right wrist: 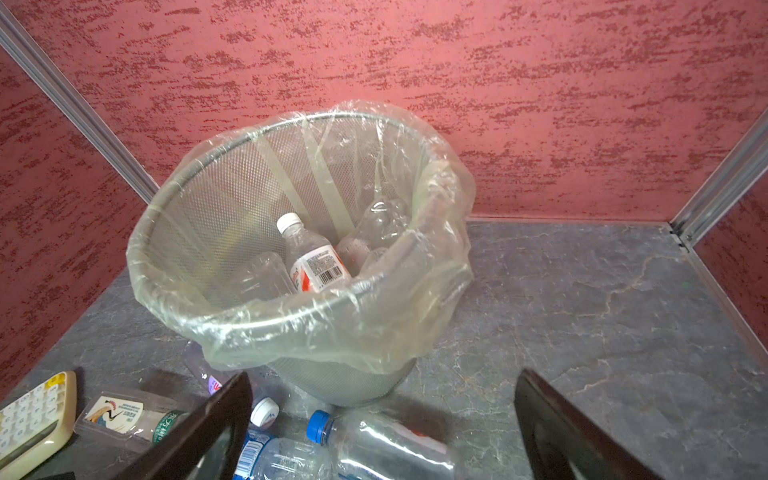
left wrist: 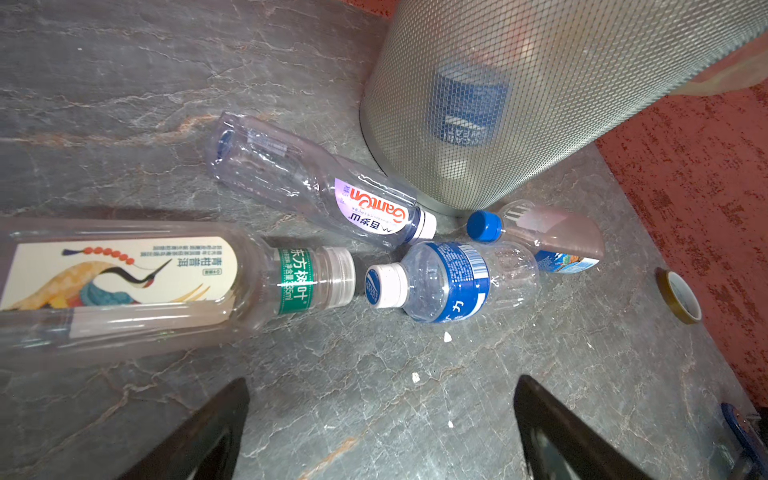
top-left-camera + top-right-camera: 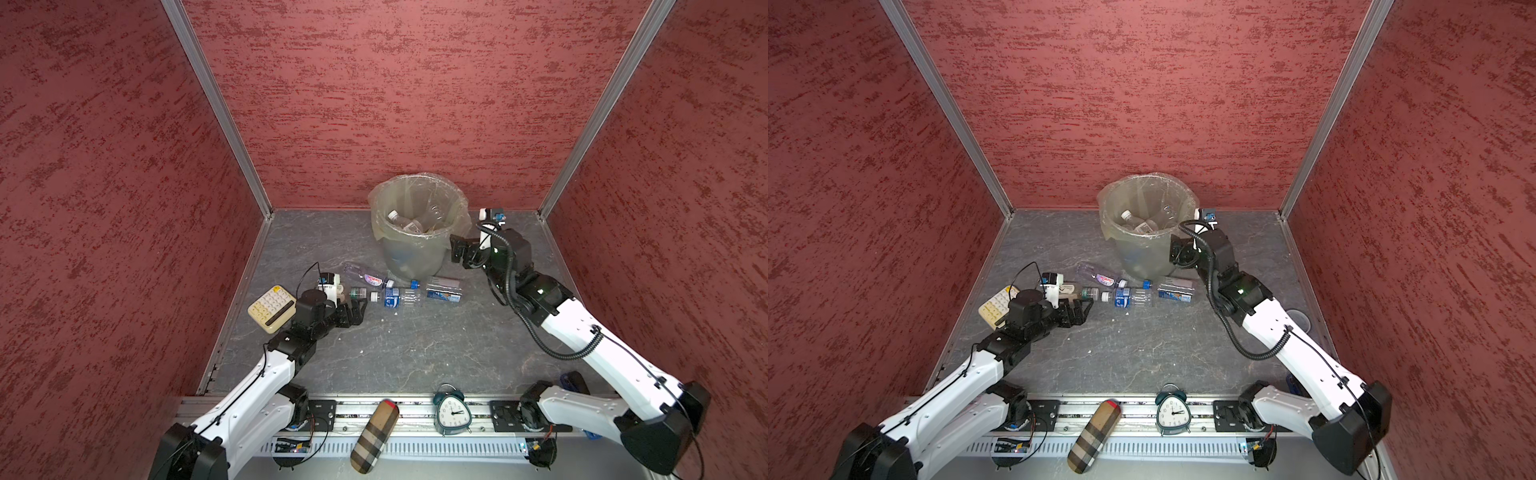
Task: Throw the plastic bottles in the bin
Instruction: 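Withdraw the right gripper from the bin toward the blue-capped clear bottle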
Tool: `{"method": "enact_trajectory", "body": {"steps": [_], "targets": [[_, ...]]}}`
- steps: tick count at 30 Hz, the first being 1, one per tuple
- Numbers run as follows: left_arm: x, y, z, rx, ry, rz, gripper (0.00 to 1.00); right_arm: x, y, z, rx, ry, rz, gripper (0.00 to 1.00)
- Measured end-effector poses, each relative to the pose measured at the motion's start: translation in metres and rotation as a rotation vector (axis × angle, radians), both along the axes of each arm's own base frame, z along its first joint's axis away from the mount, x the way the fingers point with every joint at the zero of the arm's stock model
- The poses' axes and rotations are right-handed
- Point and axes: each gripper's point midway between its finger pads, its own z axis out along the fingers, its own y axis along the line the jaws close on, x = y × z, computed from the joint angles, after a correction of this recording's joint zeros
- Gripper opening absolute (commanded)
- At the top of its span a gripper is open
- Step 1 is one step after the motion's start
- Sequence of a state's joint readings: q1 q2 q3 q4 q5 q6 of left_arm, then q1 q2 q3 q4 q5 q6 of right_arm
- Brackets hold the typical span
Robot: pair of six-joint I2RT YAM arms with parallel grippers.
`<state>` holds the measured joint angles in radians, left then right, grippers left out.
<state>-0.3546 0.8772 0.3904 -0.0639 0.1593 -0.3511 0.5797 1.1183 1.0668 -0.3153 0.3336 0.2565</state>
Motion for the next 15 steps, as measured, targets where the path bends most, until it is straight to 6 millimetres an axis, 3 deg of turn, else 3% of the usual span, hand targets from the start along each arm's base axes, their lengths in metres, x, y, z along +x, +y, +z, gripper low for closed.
{"method": "enact_trajectory", "body": {"steps": [7, 15], "targets": [[0.008, -0.002, 0.003, -0.032, 0.069, 0.044, 1.00, -0.013, -0.003, -0.056, -0.014, 0.105, 0.011, 0.99], [0.012, -0.004, 0.011, -0.049, 0.120, 0.065, 1.00, -0.013, 0.015, -0.107, -0.044, 0.228, 0.087, 0.99]]}}
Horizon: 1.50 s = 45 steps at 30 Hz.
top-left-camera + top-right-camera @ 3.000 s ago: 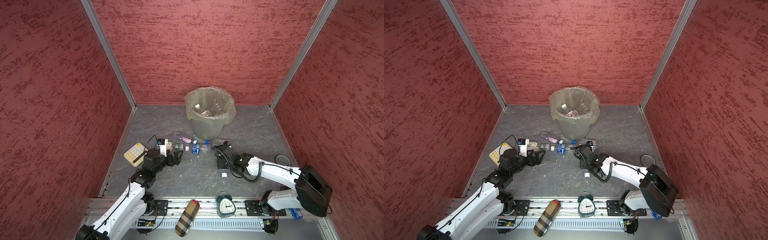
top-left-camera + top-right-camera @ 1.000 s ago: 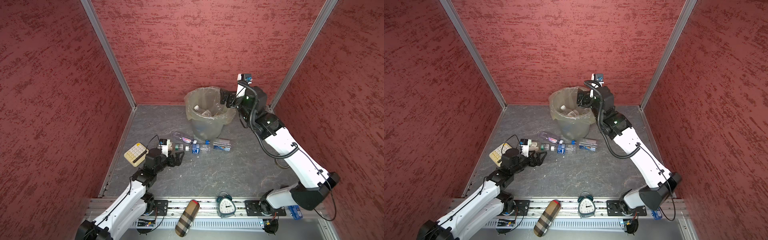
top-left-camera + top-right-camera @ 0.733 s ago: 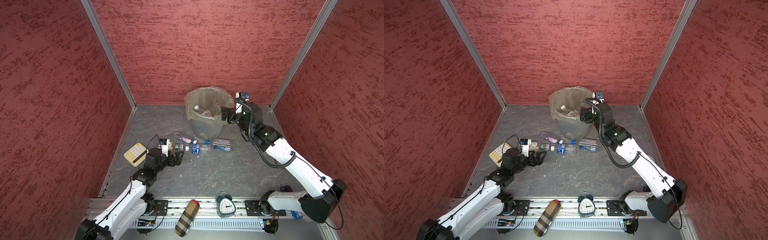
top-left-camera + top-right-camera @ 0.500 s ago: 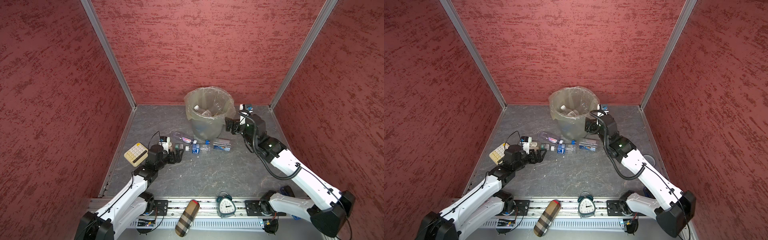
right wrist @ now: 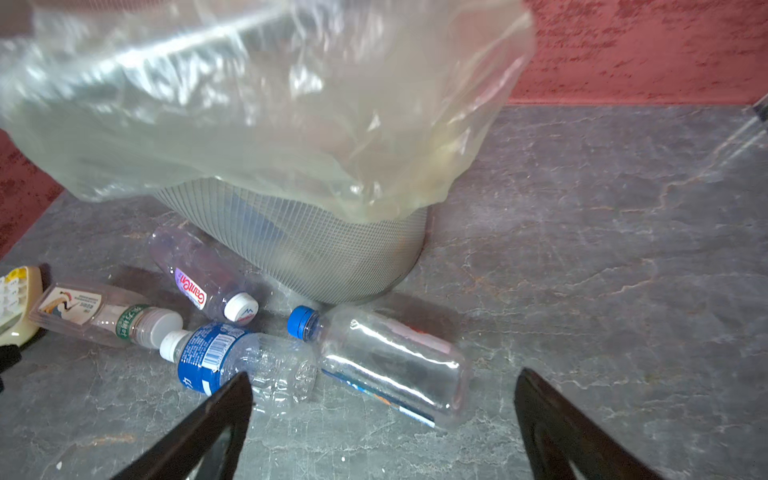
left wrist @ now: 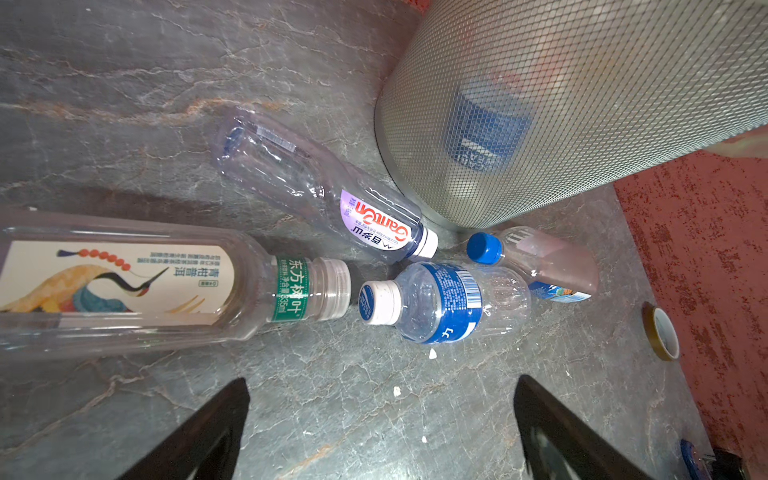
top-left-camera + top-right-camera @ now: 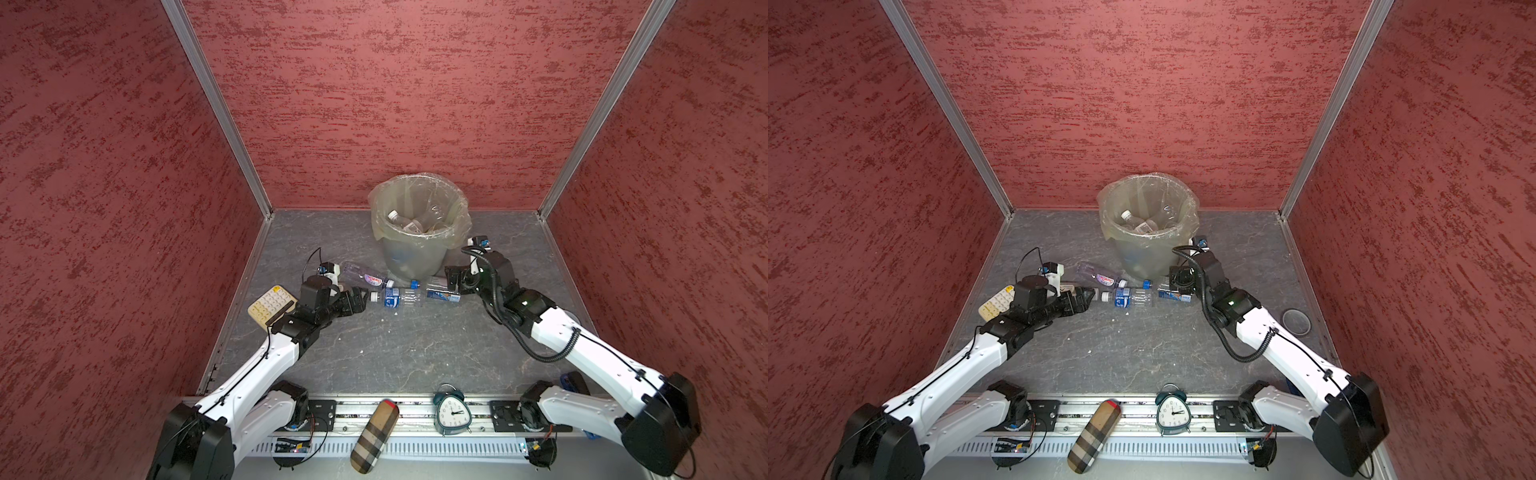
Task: Throw the plastic bottles in the bin
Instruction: 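Withdraw the right gripper from the bin toward the blue-capped clear bottle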
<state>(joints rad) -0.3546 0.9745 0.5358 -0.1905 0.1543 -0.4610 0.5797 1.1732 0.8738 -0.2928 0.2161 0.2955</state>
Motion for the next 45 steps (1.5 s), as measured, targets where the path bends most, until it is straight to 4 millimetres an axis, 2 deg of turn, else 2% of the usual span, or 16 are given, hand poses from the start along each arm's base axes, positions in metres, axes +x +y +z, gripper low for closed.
{"method": "enact_trajectory", "body": {"steps": [5, 13, 22, 30, 33, 38, 45], "targets": [[-0.004, 0.001, -0.004, -0.005, 0.038, 0.012, 1.00, -0.001, 0.007, -0.030, -0.038, 0.066, 0.045, 0.99], [-0.010, 0.008, -0.006, -0.009, 0.069, 0.037, 1.00, 0.007, 0.014, -0.048, -0.055, 0.085, 0.077, 0.99], [-0.015, 0.019, -0.001, -0.016, 0.050, 0.067, 1.00, 0.019, 0.017, -0.086, 0.004, 0.163, 0.113, 0.99], [-0.025, 0.031, -0.022, -0.004, 0.090, 0.094, 1.00, 0.031, 0.021, -0.112, 0.030, 0.217, 0.134, 0.99], [-0.028, 0.035, -0.029, -0.003, 0.106, 0.099, 1.00, 0.038, 0.025, -0.113, 0.037, 0.217, 0.142, 0.99], [-0.031, 0.039, -0.039, -0.003, 0.124, 0.103, 1.00, 0.038, 0.028, -0.114, 0.045, 0.220, 0.154, 0.99], [-0.029, 0.040, -0.038, -0.017, 0.115, 0.100, 1.00, 0.033, 0.030, -0.112, 0.064, 0.230, 0.176, 0.99]]}}
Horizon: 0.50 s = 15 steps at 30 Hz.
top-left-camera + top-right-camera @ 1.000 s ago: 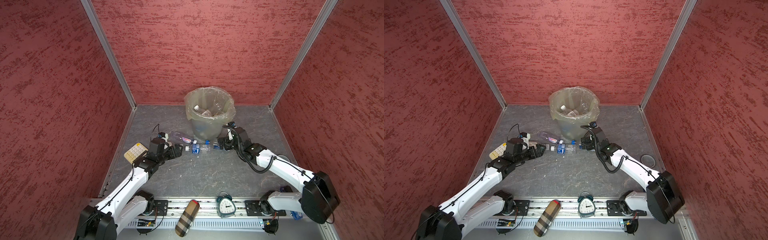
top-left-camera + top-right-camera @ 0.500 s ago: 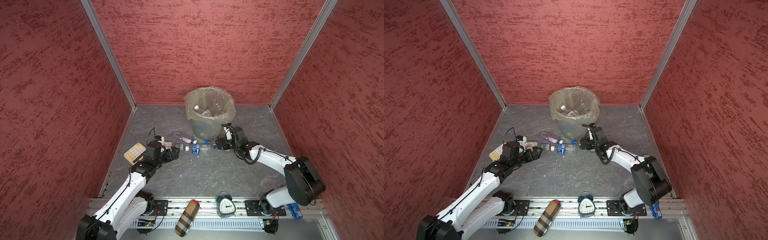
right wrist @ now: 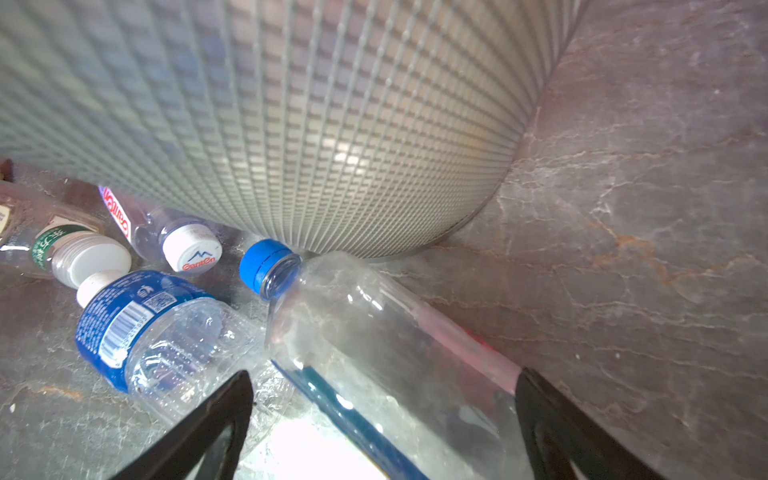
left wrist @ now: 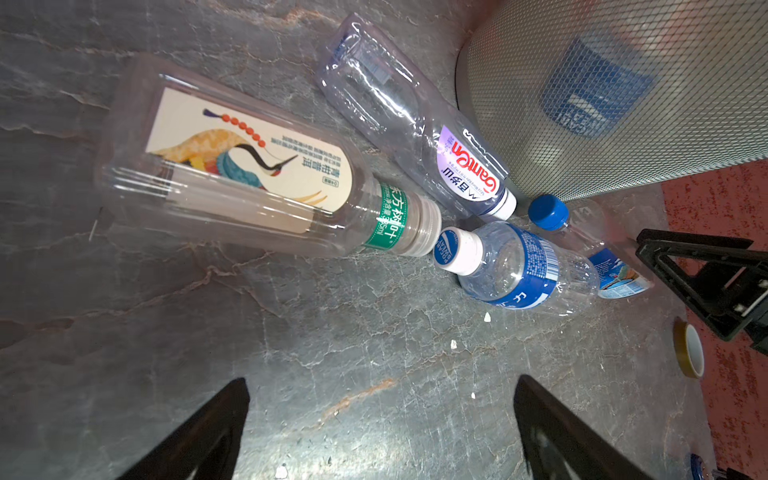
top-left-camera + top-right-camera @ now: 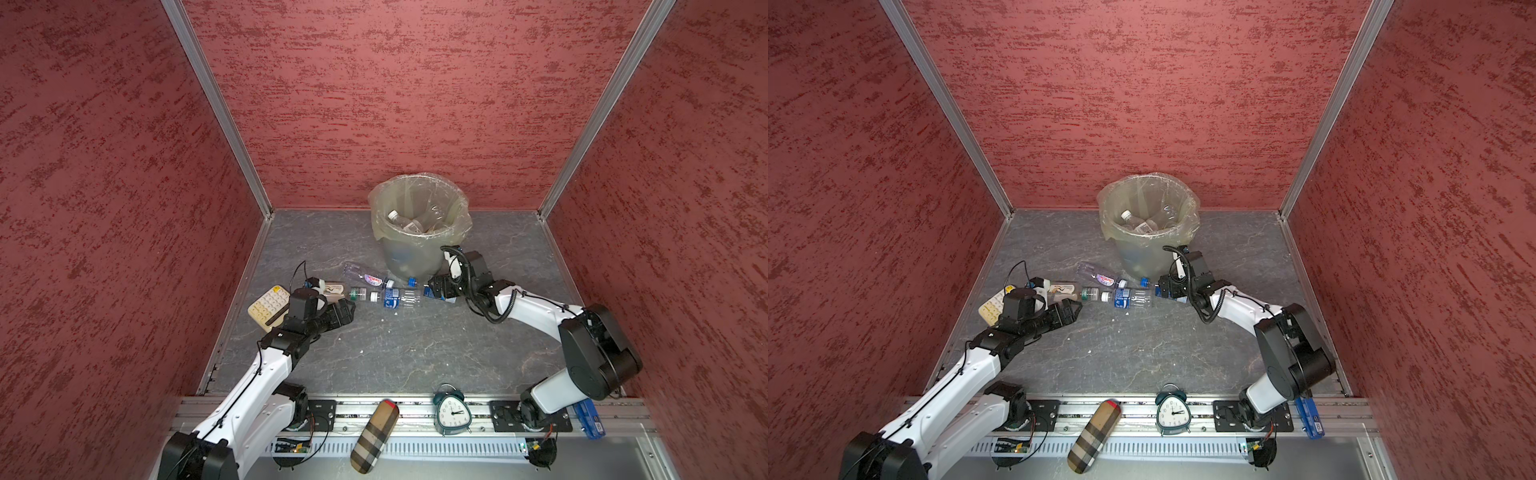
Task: Throw the plastic bottles in the bin
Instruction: 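Withdraw the right gripper from the bin toward the blue-capped clear bottle, then lower the right gripper onto the blue-capped clear bottle and close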
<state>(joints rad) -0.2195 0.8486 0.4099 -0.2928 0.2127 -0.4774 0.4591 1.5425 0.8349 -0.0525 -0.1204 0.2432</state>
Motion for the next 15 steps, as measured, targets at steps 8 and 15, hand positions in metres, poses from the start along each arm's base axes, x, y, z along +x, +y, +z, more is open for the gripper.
{"method": "enact_trajectory", "body": {"steps": [8, 15], "targets": [[0.001, 0.001, 0.001, -0.013, -0.004, 0.000, 1.00, -0.025, 0.000, 0.006, 0.057, 0.031, 0.022, 0.98], [0.002, 0.002, 0.002, -0.023, -0.005, 0.002, 1.00, -0.041, 0.011, 0.008, 0.088, 0.064, 0.058, 0.98]]}}
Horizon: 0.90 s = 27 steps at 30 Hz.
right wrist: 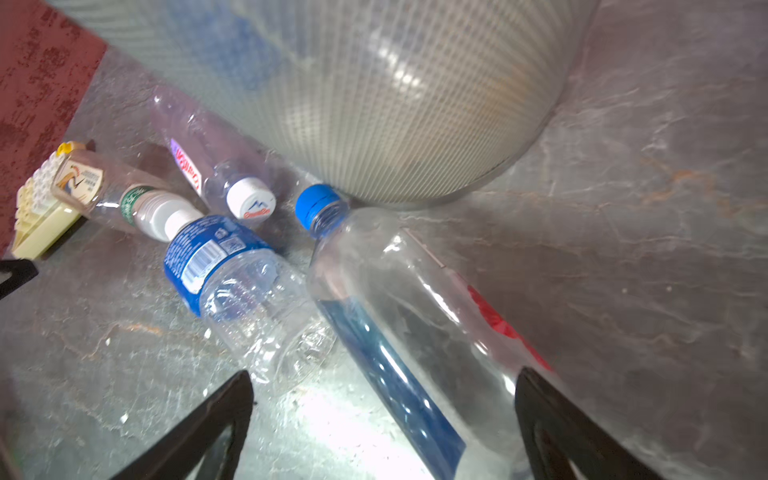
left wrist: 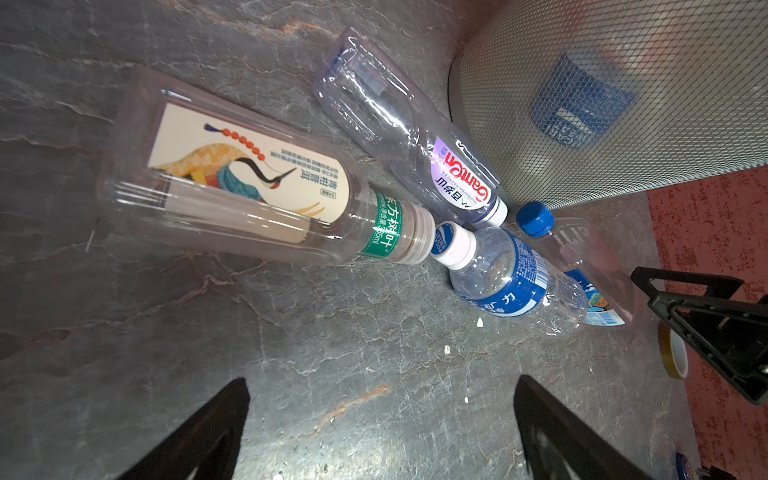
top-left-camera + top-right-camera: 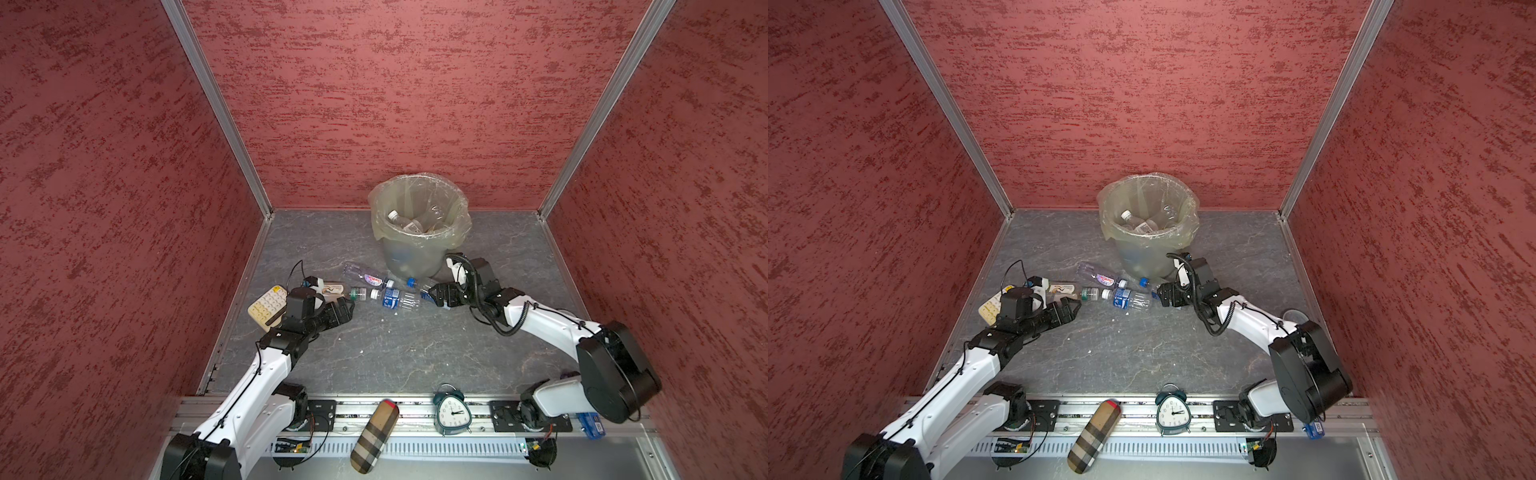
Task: Throw the plastic bottles in the bin
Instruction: 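Lower the right gripper onto the blue-capped clear bottle and close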
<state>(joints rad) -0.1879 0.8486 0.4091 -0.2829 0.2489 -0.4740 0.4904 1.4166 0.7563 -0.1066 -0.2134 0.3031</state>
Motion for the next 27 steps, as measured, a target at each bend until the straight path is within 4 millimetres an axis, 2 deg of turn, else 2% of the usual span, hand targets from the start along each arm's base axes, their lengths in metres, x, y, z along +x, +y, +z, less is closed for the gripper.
{"method": "enact_trajectory", "body": {"steps": [6, 11, 18, 22, 27], "targets": [[0.000, -0.001, 0.000, -0.008, -0.002, -0.004, 1.00, -0.011, 0.003, 0.006, 0.004, 0.009, 0.019, 0.99], [0.000, 0.000, 0.000, -0.012, -0.003, -0.003, 1.00, -0.006, -0.004, 0.011, -0.026, -0.022, -0.013, 0.99], [0.001, 0.000, 0.002, -0.018, -0.008, -0.003, 1.00, 0.018, -0.004, -0.004, -0.073, -0.010, -0.043, 0.99], [-0.001, -0.001, 0.002, -0.024, -0.014, -0.009, 0.99, 0.020, -0.003, -0.016, -0.081, 0.009, -0.042, 0.99], [-0.002, -0.002, 0.001, -0.028, -0.011, -0.013, 1.00, 0.018, 0.002, -0.017, -0.069, 0.014, -0.021, 0.99]]}}
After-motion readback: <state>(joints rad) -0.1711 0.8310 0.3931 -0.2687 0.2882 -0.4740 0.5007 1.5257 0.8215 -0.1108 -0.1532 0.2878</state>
